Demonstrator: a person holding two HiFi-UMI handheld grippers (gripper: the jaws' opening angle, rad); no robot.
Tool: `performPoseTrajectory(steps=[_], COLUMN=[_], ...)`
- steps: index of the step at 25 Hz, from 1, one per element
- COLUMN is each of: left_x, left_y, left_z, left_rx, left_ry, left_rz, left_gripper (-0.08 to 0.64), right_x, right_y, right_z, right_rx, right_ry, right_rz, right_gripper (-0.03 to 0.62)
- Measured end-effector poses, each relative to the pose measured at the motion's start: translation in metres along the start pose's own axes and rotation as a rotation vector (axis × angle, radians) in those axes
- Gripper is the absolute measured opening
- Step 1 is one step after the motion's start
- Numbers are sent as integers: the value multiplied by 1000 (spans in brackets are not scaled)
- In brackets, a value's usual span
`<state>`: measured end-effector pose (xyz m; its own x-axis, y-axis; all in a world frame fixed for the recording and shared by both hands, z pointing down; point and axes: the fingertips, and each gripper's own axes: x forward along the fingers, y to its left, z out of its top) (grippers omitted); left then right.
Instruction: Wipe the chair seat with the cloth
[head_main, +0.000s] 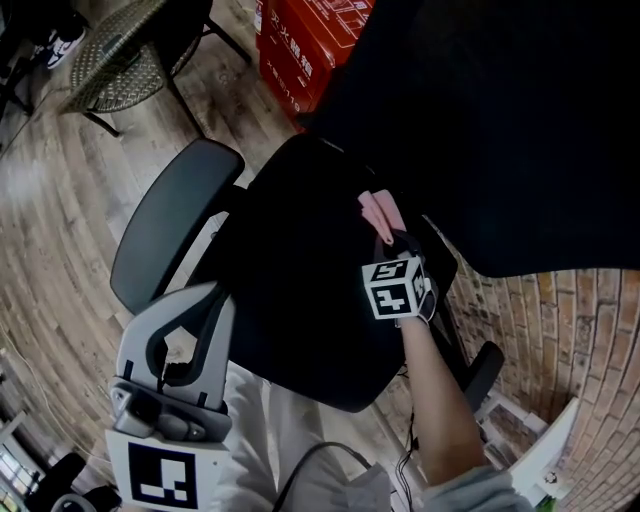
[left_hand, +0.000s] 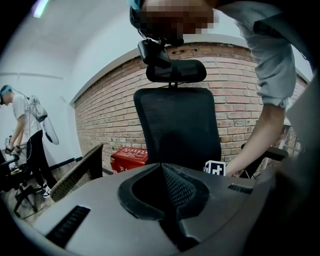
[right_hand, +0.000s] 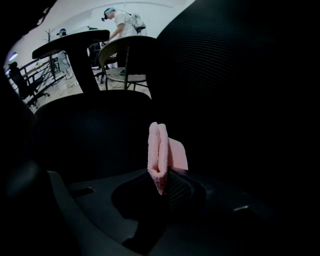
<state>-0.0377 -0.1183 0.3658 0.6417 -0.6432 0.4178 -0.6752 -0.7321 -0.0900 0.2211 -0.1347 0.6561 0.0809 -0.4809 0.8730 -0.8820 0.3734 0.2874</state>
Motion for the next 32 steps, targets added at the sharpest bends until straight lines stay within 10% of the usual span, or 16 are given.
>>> performPoseTrajectory(steps=[12, 32], left_x=[7, -36], left_y=[-10, 18], left_z=[1, -11], left_rx=[19, 24], left_ry=[2, 7], left_rz=[-19, 55], left_gripper=[18, 18], right_x=[1, -42], right_y=[-49, 145], right_z=[-41, 28], right_rx=[49, -52], right_ry=[82, -99], right_rz=[-55, 266], right_gripper=[54, 54])
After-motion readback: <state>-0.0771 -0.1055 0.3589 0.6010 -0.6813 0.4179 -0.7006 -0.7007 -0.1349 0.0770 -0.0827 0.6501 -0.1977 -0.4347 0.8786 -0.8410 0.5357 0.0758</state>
